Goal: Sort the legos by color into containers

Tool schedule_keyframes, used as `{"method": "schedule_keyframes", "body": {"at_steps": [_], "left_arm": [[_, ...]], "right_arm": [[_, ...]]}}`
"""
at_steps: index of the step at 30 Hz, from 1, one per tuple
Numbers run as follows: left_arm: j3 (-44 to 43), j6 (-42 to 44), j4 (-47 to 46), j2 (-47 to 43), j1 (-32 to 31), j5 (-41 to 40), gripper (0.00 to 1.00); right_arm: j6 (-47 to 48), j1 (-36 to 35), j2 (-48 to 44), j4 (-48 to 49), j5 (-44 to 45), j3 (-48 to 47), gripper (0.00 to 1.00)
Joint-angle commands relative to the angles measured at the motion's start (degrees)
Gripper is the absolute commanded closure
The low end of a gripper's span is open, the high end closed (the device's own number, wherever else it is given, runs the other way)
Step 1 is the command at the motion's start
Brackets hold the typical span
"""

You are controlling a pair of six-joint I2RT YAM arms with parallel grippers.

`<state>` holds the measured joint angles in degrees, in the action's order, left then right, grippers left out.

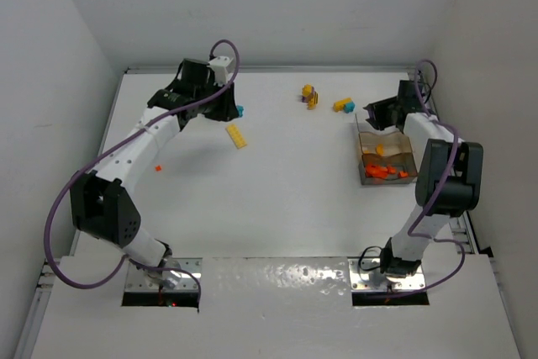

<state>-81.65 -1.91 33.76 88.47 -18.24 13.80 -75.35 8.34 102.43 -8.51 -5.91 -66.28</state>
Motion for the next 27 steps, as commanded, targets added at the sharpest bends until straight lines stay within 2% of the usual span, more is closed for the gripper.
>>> {"method": "schedule_keyframes", "body": {"at_steps": [1, 11, 16, 27], "left_arm": [[-2.99, 1.29, -0.36, -2.42, 0.66, -1.76, 1.00], [-3.08, 5.51, 3.86, -3.82, 0.75, -6.06, 1.00], [-2.29, 5.34, 3.69, -4.36, 1.01, -6.60, 1.00], [-3.08, 4.02, 2.98, -3.56, 1.01, -5.01, 1.00]], "right_arm": [[-1.46, 0.10, -2.85, 2.27, 1.78, 0.63, 0.82], [-4.89, 0.10, -4.96, 4.38, 3.19, 3.00, 0.80], [-7.26, 0.10, -6.19, 6.75, 4.07, 7.30, 0.79], [-8.06, 0.10, -5.84, 6.93, 2.83, 9.06, 0.69]]}}
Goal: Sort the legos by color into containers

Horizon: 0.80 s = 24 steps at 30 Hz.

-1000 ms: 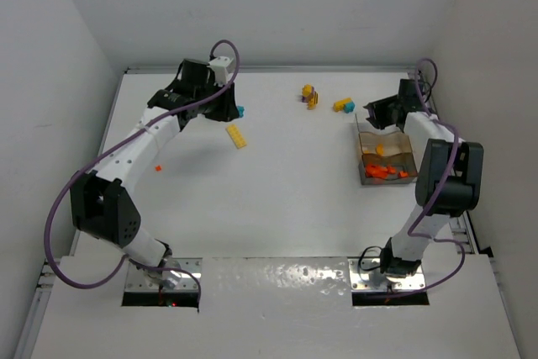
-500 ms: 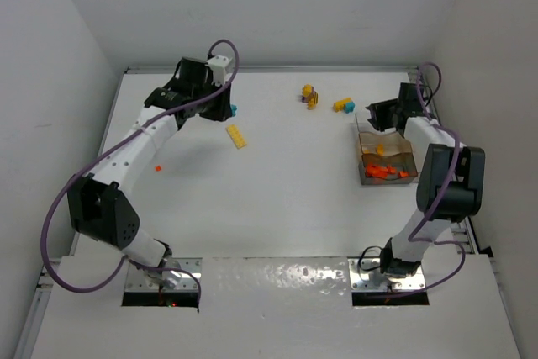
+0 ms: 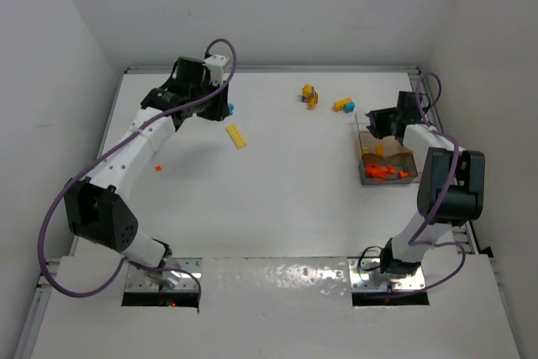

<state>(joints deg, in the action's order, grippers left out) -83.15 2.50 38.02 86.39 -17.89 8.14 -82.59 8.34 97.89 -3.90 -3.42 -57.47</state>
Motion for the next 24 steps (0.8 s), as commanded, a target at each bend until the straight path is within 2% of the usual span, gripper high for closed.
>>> {"method": "schedule_keyframes", "body": {"at_steps": [1, 10, 17, 20, 23, 24], "left_arm": [[-1.66, -0.39, -1.28, -1.49, 0.66, 0.65, 1.00], [-1.57, -0.48, -1.19, -2.01, 0.66, 0.74, 1.00], [-1.48, -0.66, -1.28, -2.37, 0.66, 0.74, 1.00], [-1.40, -0.13, -1.28, -2.45, 0.66, 1.61, 1.00], [-1.57, 1.70, -1.54, -2.37, 0.66, 4.77, 1.00], [-1.66, 2.76, -1.46, -2.19, 0.66, 8.26, 1.00]], "right_arm": [[-0.82, 0.01, -1.21, 2.32, 0.52, 0.17, 0.68], [1.20, 0.10, 1.34, 1.97, 0.79, -3.25, 0.52], [2.51, 0.10, 2.48, 2.41, -0.10, -5.10, 0.48], [7.79, 0.10, 3.18, 2.58, -3.00, -8.18, 0.50], [19.88, -1.12, 3.28, 2.85, -11.67, -13.53, 0.52], [29.06, -1.91, 2.67, 2.32, -14.83, -15.46, 0.52]]}}
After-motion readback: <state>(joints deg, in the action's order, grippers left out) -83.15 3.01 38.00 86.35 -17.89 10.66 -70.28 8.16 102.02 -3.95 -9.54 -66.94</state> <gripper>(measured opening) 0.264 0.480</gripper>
